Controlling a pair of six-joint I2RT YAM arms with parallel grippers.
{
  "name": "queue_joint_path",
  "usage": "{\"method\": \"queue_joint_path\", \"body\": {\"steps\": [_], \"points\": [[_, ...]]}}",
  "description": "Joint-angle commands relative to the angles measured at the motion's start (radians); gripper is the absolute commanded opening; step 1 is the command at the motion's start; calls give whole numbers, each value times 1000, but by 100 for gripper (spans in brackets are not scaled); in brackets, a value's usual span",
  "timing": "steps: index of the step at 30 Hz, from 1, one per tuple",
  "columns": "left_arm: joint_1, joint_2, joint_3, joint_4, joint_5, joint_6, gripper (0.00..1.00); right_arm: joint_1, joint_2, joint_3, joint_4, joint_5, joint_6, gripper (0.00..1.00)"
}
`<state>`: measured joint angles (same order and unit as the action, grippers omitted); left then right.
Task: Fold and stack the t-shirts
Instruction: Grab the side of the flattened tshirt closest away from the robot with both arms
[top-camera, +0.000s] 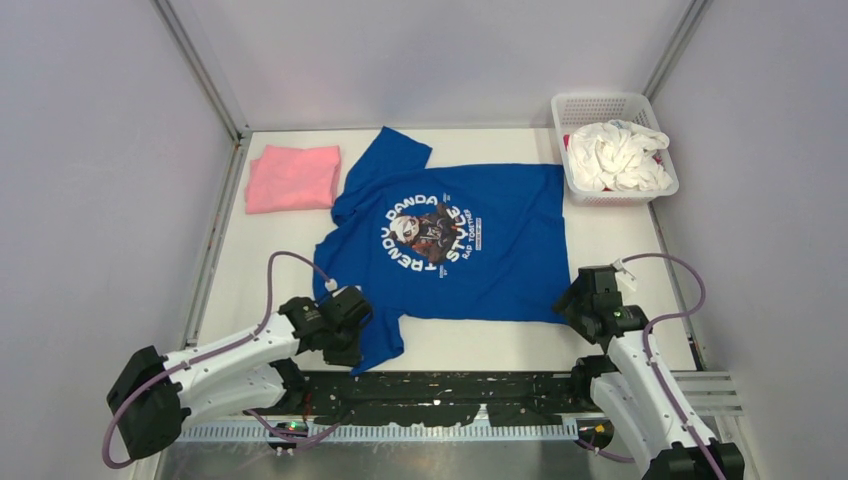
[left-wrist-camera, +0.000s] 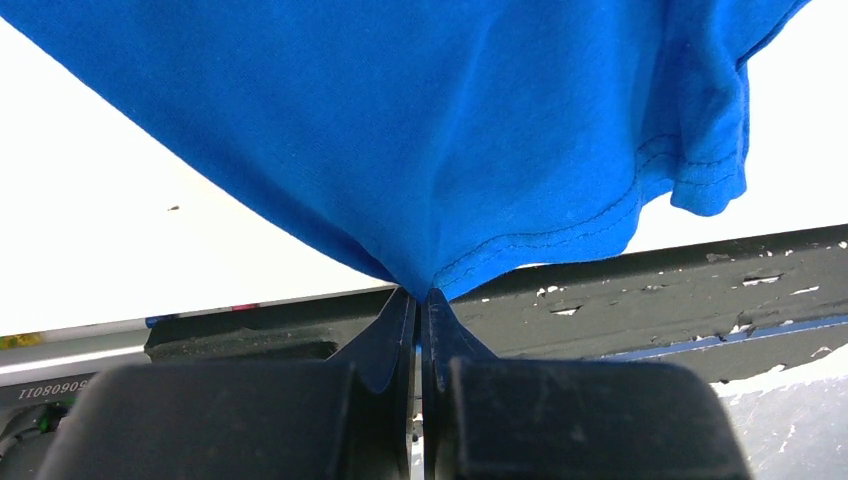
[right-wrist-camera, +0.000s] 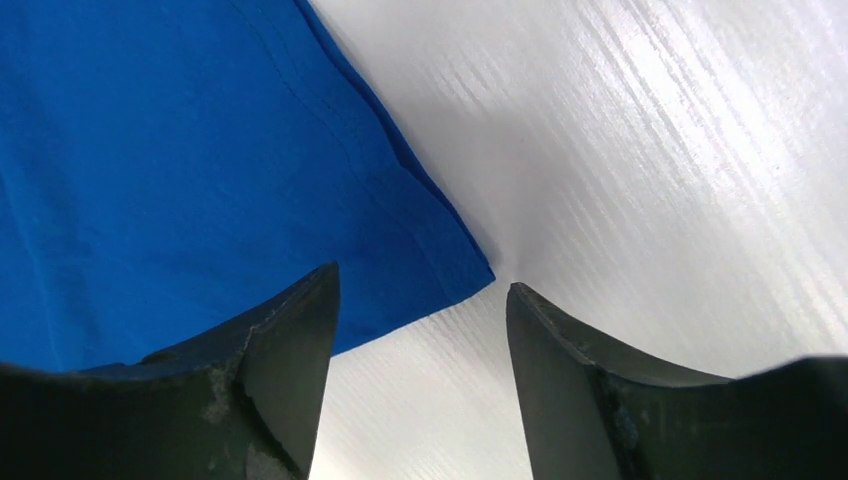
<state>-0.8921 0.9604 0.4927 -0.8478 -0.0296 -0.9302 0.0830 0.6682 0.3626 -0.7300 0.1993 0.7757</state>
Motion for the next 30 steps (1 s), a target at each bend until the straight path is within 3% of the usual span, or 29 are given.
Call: {"method": "queue_joint_path", "body": {"steps": [1, 4, 13, 16, 19, 21, 30], "points": [[-1, -21, -9, 11, 20, 15, 0, -3, 31, -14, 59, -28, 48, 65], [-1, -41, -14, 3, 20, 9, 0, -2, 51, -30, 76, -44, 52, 57], [-1, -63, -19, -14, 17, 5, 0, -3, 82, -42, 141, -4, 58, 46], [-1, -68, -19, -20, 17, 0, 0, -3, 116, -41, 175, -4, 49, 33], [-1, -79, -15, -43, 17, -7, 0, -2, 115, -26, 163, -4, 39, 12], [0, -97, -15, -60, 19, -14, 0, -2, 83, -5, 114, 16, 38, 6], [-1, -198, -13, -106, 81, -18, 0, -2, -54, 152, -187, 20, 43, 5]]}}
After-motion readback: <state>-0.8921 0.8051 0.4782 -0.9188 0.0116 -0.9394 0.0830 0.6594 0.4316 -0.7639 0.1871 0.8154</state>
